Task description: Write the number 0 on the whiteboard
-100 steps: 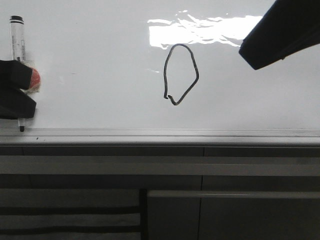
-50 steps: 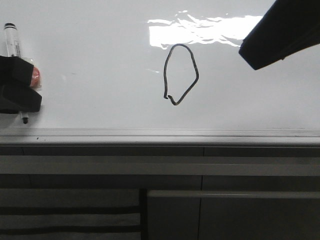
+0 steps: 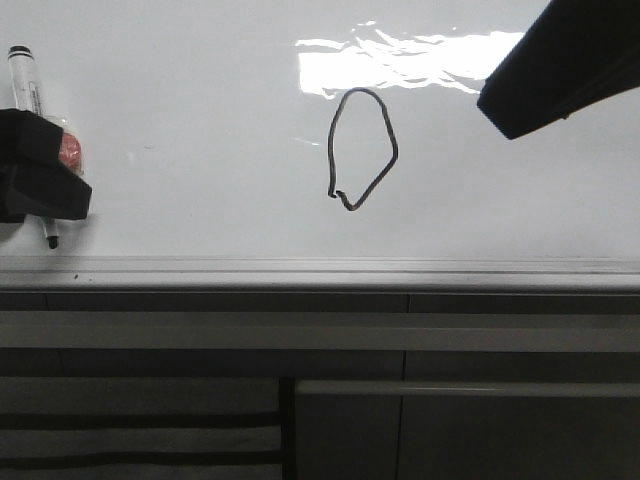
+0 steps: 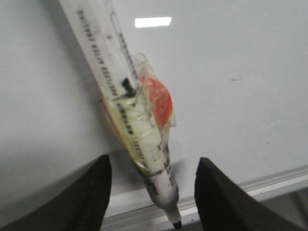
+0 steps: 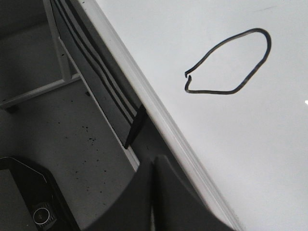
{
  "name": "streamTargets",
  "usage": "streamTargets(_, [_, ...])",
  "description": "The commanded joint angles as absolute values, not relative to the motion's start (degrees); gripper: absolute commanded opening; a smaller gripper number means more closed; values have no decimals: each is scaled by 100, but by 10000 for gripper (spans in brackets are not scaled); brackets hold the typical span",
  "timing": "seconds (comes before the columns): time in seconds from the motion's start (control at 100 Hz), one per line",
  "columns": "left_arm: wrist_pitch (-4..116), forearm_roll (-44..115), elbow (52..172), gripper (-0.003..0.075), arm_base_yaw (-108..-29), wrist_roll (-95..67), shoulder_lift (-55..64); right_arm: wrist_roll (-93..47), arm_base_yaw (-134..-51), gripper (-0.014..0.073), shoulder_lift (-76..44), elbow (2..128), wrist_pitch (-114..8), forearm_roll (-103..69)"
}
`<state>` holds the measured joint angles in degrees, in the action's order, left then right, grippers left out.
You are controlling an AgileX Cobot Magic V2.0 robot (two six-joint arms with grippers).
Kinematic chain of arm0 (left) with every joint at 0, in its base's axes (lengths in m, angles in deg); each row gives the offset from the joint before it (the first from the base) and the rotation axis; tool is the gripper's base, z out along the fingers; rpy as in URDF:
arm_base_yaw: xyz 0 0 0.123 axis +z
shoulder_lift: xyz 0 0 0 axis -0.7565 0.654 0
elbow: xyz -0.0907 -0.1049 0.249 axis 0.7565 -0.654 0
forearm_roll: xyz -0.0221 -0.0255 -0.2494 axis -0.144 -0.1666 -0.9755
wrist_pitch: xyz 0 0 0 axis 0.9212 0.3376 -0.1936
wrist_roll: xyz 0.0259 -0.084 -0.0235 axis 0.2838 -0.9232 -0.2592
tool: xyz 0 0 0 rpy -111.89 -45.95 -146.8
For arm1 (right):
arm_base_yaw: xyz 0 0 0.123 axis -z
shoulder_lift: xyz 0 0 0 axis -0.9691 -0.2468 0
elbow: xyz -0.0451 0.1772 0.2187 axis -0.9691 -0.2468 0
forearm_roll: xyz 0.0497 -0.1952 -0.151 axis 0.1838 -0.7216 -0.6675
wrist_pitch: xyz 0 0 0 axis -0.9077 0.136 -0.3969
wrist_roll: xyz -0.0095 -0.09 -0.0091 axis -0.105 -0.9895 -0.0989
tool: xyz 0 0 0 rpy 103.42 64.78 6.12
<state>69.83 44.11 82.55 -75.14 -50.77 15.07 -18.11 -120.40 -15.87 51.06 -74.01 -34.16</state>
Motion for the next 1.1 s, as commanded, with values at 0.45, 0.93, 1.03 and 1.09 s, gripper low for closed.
streamTargets(0.45, [6416, 4709, 8417, 372, -7500, -5067, -232, -1796, -12005, -76, -535, 4773, -5855, -3409])
streamTargets(0.93, [5794, 6481, 8325, -20, -7500, -4959, -2537, -1796, -12005, -76, 2698, 2023, -3788, -2984])
streamTargets(1.03, [5666, 7036, 8150, -20, -7500, -4959, -2945, -1796, -12005, -76, 3156, 1570, -3755, -2972])
streamTargets(1.09, [5680, 7216, 7974, -20, -7500, -4959, -3157, -1796, -12005, -76, 3361, 1371, -3745, -2972])
